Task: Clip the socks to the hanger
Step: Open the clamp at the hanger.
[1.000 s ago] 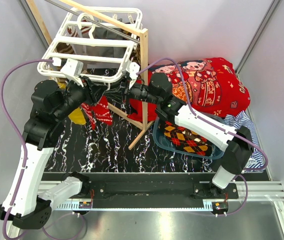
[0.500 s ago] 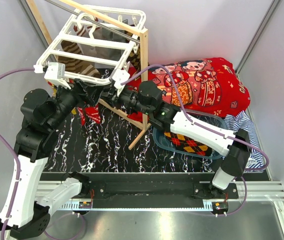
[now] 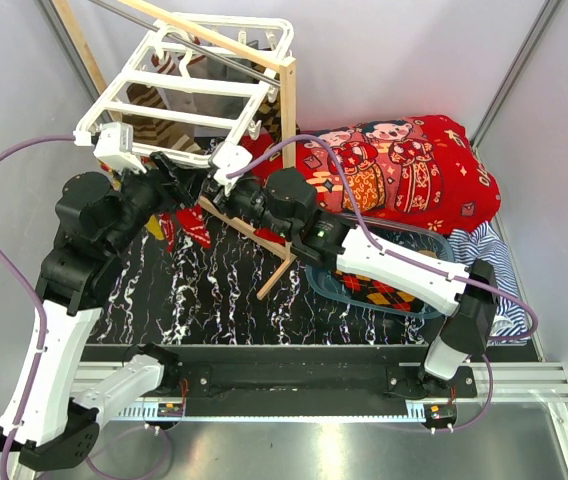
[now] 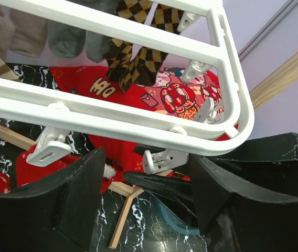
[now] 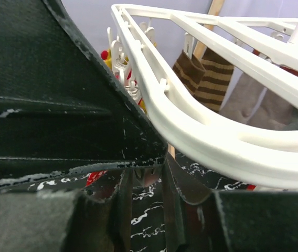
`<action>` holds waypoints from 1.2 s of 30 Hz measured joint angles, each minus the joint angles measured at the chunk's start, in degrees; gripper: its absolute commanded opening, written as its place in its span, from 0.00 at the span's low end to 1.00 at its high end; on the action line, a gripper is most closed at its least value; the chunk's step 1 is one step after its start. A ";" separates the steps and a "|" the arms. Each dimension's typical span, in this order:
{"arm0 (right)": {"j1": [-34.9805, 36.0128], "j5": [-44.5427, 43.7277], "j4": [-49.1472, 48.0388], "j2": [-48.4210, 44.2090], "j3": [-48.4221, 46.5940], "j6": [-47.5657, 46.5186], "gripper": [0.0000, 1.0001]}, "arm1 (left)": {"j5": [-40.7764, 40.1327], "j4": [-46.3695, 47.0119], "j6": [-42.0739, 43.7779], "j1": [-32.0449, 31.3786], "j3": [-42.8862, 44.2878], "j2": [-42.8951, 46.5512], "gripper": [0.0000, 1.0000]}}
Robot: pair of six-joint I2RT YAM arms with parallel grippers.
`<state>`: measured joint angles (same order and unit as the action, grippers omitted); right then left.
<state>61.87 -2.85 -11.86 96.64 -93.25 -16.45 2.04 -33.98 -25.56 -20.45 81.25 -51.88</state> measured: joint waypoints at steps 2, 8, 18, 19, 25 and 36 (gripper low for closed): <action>0.22 -0.98 0.24 0.13 -0.17 -0.61 0.00 | -0.17 -0.02 -0.11 -0.46 0.11 -0.42 0.59; 0.70 -3.54 0.76 0.57 -0.46 -2.29 0.00 | -2.58 -0.46 -0.28 -2.40 0.68 -1.64 0.57; 1.68 -5.51 0.81 1.09 -1.55 -4.52 0.00 | -7.15 -0.81 0.63 -5.66 2.40 -2.58 0.39; 1.77 -5.79 1.03 1.22 -1.73 -4.72 0.00 | -7.54 -0.79 0.83 -6.05 2.54 -2.73 0.37; 1.97 -7.32 1.25 2.01 -2.05 -6.12 0.11 | -9.92 -1.38 2.03 -7.28 2.89 -3.39 0.19; 2.69 -8.66 3.06 -0.24 2.23 -5.27 0.66 | -12.37 -2.36 3.56 -7.63 3.21 -4.04 0.02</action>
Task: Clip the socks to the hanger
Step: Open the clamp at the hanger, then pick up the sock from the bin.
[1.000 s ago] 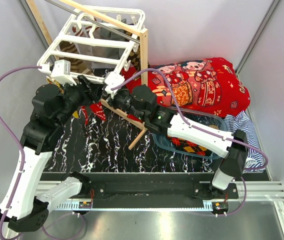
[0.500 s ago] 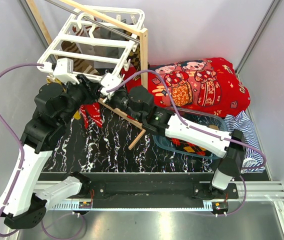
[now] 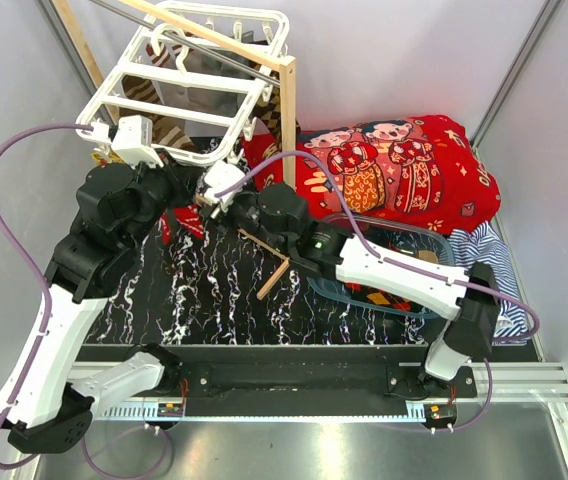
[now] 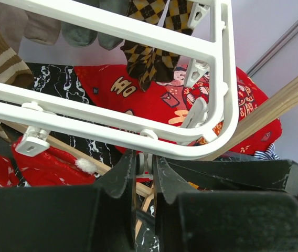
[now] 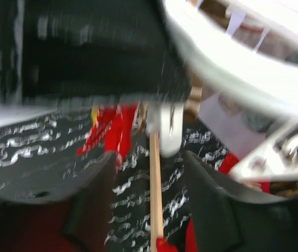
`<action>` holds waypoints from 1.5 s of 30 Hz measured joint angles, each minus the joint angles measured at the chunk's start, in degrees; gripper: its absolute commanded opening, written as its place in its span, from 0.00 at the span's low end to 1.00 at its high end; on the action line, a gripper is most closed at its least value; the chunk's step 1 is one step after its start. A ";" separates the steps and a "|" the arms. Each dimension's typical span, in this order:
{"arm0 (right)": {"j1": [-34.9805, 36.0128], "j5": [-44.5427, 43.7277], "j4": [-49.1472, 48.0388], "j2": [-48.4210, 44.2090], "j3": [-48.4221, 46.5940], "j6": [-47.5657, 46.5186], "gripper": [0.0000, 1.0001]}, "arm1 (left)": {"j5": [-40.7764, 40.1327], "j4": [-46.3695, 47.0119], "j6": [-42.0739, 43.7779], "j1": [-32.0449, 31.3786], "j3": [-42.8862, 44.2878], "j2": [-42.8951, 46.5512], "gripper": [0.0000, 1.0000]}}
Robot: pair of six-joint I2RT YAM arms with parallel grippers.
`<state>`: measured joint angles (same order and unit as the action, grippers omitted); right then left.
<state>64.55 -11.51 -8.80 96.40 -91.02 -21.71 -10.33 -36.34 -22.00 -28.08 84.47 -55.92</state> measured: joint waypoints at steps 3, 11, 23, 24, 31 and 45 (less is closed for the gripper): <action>0.07 -0.48 2.34 -2.73 3.52 1.16 0.73 | -0.39 -0.04 0.15 0.00 0.07 -0.39 0.02; 0.00 -4.20 15.63 -15.69 14.71 6.80 0.84 | -0.92 -0.04 0.52 0.00 0.22 -1.07 0.01; -19.71 0.70 41.86 -28.48 27.19 18.73 0.75 | -0.94 -0.46 0.85 0.00 0.33 -1.20 0.00; -22.21 2.36 42.86 -28.24 27.78 18.99 0.75 | -0.94 -0.48 0.85 0.00 0.33 -1.20 0.00; -32.17 12.31 43.06 -19.30 28.09 17.92 0.57 | -0.92 -0.52 0.92 0.00 0.33 -1.20 0.00; -37.99 21.57 33.22 1.55 26.56 15.50 0.43 | -0.85 -1.11 1.01 0.00 0.70 -1.66 0.00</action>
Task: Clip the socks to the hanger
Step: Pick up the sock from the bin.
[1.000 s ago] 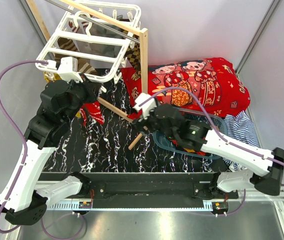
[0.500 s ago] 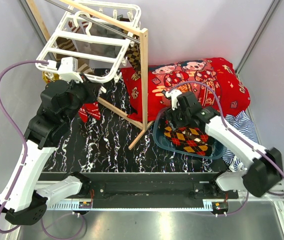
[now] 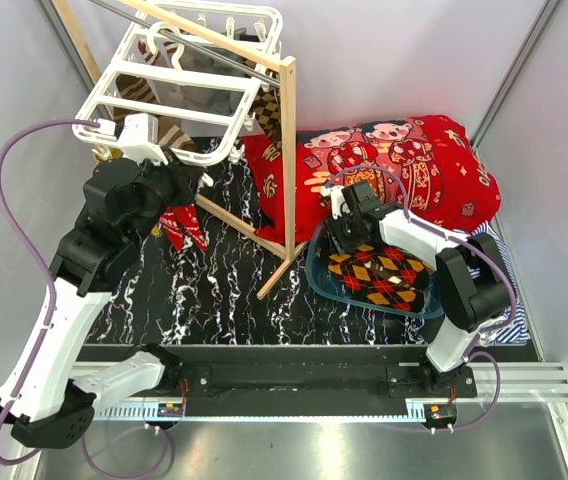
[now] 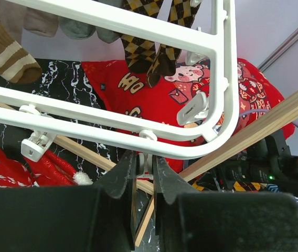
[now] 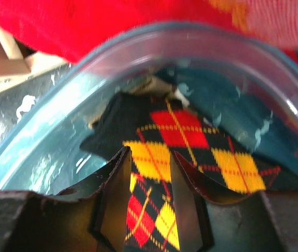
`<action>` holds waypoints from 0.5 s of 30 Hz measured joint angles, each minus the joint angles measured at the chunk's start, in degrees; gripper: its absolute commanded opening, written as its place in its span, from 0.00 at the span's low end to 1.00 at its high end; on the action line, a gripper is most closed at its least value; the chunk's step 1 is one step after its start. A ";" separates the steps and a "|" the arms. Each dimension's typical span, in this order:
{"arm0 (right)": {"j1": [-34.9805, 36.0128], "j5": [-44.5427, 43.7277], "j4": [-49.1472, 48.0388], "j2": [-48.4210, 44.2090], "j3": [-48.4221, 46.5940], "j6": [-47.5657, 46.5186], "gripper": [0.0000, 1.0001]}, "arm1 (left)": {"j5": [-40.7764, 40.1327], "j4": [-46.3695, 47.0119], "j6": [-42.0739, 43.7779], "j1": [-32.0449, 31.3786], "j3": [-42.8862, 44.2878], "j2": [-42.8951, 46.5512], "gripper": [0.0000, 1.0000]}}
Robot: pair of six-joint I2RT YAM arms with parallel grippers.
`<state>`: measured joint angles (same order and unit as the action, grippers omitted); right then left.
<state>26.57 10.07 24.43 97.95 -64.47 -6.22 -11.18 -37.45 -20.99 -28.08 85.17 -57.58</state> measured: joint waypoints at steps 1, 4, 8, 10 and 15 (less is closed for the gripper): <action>0.00 0.11 -0.81 0.63 -0.11 -0.04 0.43 | 0.02 -0.02 0.00 0.00 0.00 -0.09 0.00; 0.00 0.17 -2.80 2.12 -0.39 -0.13 0.42 | 0.09 -0.07 0.00 0.00 0.00 -0.46 0.00; 0.00 0.33 -5.25 3.72 -0.46 0.11 0.42 | 0.24 -0.17 0.00 0.00 0.00 -0.85 0.00; 0.00 0.68 -6.16 4.55 -0.46 0.35 0.42 | 0.24 -0.17 0.00 0.00 0.00 -1.01 0.00; 0.00 1.66 -7.58 6.40 -0.46 1.64 0.38 | 0.24 -0.15 0.00 0.00 0.00 -1.03 0.00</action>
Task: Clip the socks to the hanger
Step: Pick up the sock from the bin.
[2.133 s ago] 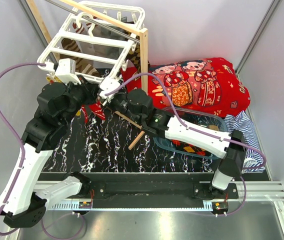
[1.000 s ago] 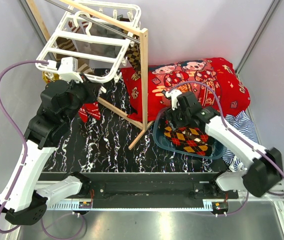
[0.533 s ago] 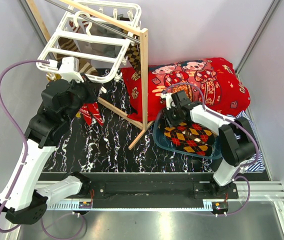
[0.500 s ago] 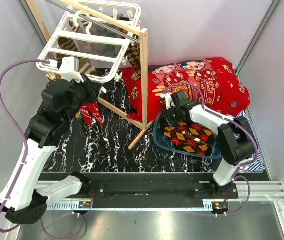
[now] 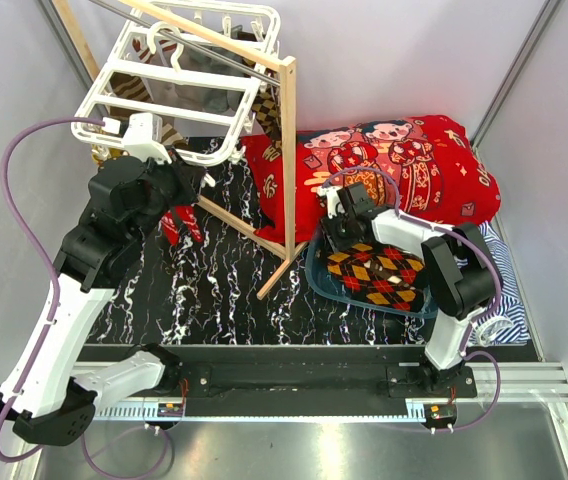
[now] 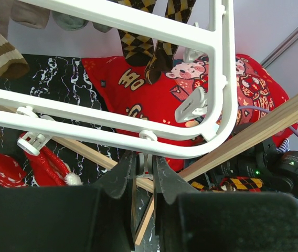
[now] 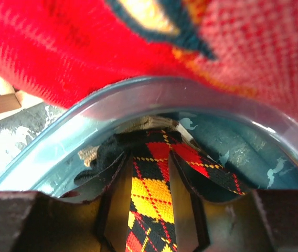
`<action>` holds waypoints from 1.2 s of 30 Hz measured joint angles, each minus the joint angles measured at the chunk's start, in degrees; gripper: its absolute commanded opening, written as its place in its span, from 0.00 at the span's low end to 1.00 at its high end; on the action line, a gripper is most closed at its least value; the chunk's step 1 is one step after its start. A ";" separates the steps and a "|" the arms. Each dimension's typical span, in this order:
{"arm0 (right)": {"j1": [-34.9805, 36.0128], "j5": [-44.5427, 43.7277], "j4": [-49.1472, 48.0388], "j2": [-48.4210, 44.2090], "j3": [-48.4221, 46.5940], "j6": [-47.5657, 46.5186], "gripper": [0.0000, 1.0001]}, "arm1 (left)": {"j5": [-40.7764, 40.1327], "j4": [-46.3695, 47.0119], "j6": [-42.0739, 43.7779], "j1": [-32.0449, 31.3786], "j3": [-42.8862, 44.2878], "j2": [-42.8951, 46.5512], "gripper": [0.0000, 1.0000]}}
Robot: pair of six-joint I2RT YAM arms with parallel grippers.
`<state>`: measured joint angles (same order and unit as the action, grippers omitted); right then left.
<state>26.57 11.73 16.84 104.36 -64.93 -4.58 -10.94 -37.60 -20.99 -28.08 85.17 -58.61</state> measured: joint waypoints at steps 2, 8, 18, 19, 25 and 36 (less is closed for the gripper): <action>0.00 0.00 -0.44 0.31 -0.04 0.48 0.31 | 0.02 -0.02 0.02 0.00 0.00 0.00 0.00; -0.02 0.04 -1.03 0.55 0.00 2.38 0.09 | 0.02 -0.04 0.00 0.00 0.00 0.00 0.00; -0.02 -0.11 -2.34 -3.19 3.56 5.03 0.00 | 0.22 -0.02 0.00 0.00 0.02 -0.02 0.00; -0.02 -0.15 -2.23 -4.48 4.22 5.25 0.00 | 0.22 -0.04 0.00 0.00 0.02 -0.02 0.00; -0.02 -0.48 -1.53 -14.84 6.16 6.19 0.00 | 0.35 -0.11 -0.02 0.00 0.79 -0.04 0.00; 0.00 4.48 -1.97 -32.24 8.17 6.93 0.00 | 1.62 -0.09 -0.61 0.00 1.86 -0.26 0.00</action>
<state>26.57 16.21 14.87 72.12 -56.75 2.35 -9.32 -37.69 -21.61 -28.08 87.02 -58.87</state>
